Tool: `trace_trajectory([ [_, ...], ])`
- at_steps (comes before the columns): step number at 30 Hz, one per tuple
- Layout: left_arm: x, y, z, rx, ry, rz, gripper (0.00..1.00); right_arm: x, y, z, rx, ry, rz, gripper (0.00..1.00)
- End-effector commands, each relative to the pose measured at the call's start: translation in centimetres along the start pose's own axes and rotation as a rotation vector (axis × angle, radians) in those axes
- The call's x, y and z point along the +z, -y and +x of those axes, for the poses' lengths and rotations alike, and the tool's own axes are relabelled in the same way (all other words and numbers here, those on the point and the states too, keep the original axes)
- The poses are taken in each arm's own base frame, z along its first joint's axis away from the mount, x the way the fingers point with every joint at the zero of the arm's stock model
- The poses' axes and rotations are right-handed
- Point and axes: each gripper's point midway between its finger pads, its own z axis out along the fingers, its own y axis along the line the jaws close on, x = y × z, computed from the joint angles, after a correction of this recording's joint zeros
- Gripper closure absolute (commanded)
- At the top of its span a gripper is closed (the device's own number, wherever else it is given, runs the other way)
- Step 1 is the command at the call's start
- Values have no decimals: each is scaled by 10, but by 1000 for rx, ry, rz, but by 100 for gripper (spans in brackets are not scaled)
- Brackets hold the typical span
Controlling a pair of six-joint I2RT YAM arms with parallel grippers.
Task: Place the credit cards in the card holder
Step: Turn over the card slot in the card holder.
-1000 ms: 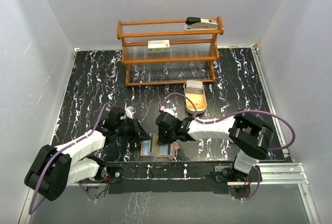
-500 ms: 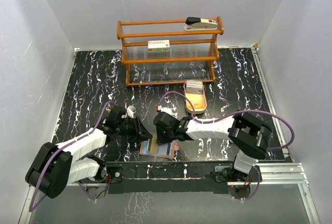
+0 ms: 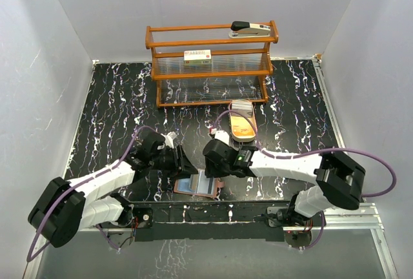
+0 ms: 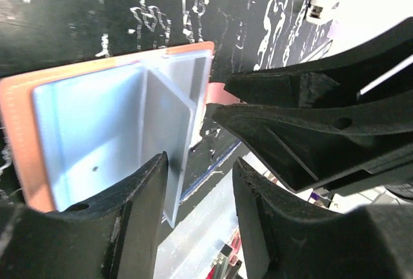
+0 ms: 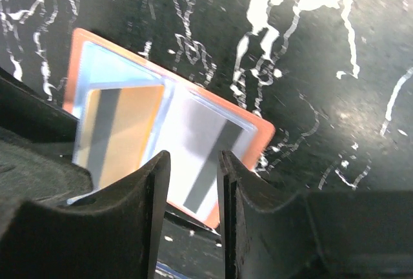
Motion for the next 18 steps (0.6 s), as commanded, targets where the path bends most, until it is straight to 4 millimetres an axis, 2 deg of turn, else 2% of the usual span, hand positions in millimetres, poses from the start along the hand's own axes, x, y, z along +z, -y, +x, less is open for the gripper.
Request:
trace_trajectory([
  [1,6,28,3,32,-13,53,55,-8,25,6,60,31,61,66],
  [4,17,38,13,56,-44,71,53,-11,33,10,77,41,62,69],
  [7,24,37,16,75,-65,48,52,-10,40,15,90,29,70,70],
  [11,21,21,12,87,-27,-50,50,-9,44,19,98,19,79,69],
  [18,-1,-10,0,114,59,-276,45,-16,52,20,94,12,121,64],
])
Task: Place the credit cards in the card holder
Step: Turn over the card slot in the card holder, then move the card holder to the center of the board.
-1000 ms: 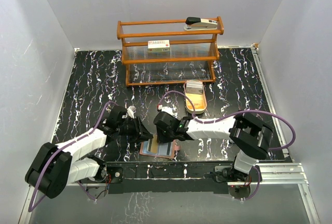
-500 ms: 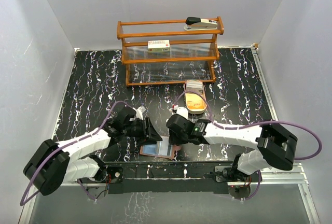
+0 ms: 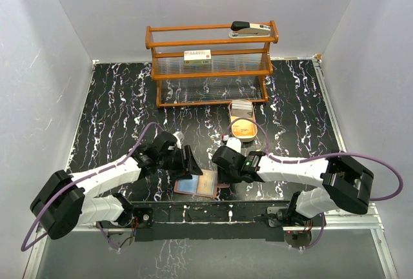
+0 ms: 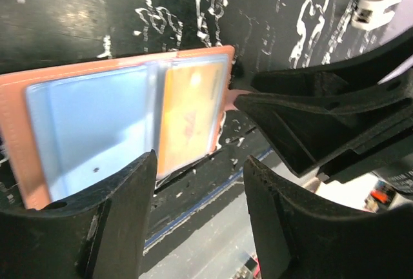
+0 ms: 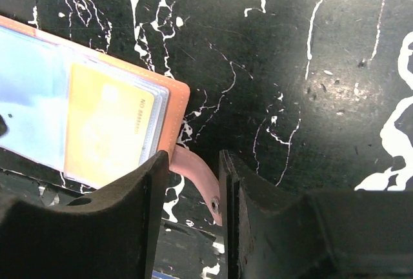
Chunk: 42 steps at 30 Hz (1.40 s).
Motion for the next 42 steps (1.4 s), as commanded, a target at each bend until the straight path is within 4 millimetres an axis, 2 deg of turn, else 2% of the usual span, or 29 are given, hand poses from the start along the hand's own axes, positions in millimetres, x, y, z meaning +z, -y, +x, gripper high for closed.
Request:
trace_trajectory([
  [1,-18,-27,-8,34,58,-196,44,-13,-1,-13,32,45,-2,64],
  [4,-29,-45,-14,51,88,-323,43,-24,1,-15,53,45,6,64],
  [7,-37,-55,-16,60,100,-390,42,-34,4,-16,75,64,-10,62],
  [13,-37,-62,-10,36,83,-406,41,-27,7,-10,74,61,-27,62],
  [19,-31,-71,4,-13,48,-384,43,-13,4,-6,72,51,-30,75],
  [24,-22,-74,9,-41,48,-343,45,-15,3,-18,63,109,-33,94],
  [27,-17,-71,6,-25,45,-331,51,-15,2,-27,59,148,-36,100],
  [37,-4,-70,-9,5,65,-349,76,-10,8,-58,47,236,-8,100],
  [42,0,-59,-20,11,103,-317,79,-10,11,-70,27,242,-14,99],
])
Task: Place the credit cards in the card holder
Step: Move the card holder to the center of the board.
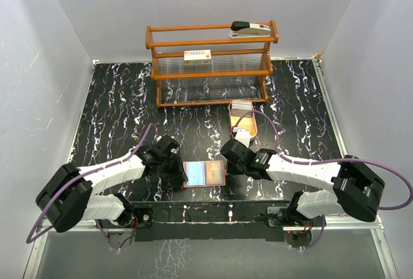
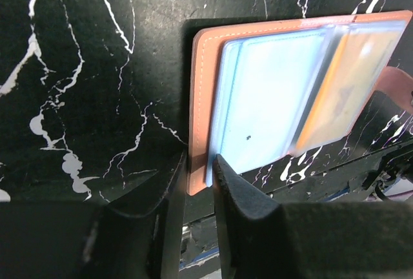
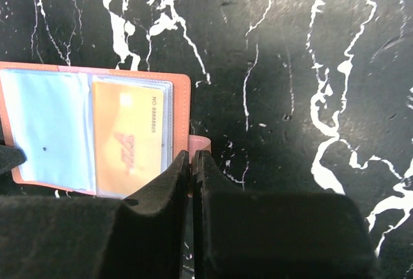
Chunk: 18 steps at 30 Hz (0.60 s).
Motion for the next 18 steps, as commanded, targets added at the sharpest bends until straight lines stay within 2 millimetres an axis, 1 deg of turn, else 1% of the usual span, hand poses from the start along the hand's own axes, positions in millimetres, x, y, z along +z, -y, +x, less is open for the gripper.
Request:
trace_trajectory([
  [1,-2,12,-16,15,55,22,79,-2,-13,-32,-24,77,-41,94],
  [4,-9,19,-22,29,78,39,73,-9,-10,-49,-73,96,-21,81],
  [5,-13,22,-24,34,91,53,70,-12,-10,-56,-97,102,-16,76],
  [6,-16,24,-25,39,99,60,66,-17,-9,-67,-98,108,-9,73],
  [8,-22,27,-28,49,114,73,59,-26,-10,-81,-143,105,-25,66],
  [10,-30,33,-29,66,126,99,53,-35,-10,-100,-176,149,-35,59],
  [12,-37,39,-32,81,143,128,48,-41,-4,-122,-207,198,-24,55],
  [15,-49,48,-34,120,162,173,43,-46,7,-157,-302,260,15,54],
  [16,-52,50,-34,142,165,182,43,-45,13,-167,-339,275,45,54],
  [18,-60,52,-37,177,173,176,43,-44,34,-192,-381,291,149,53],
])
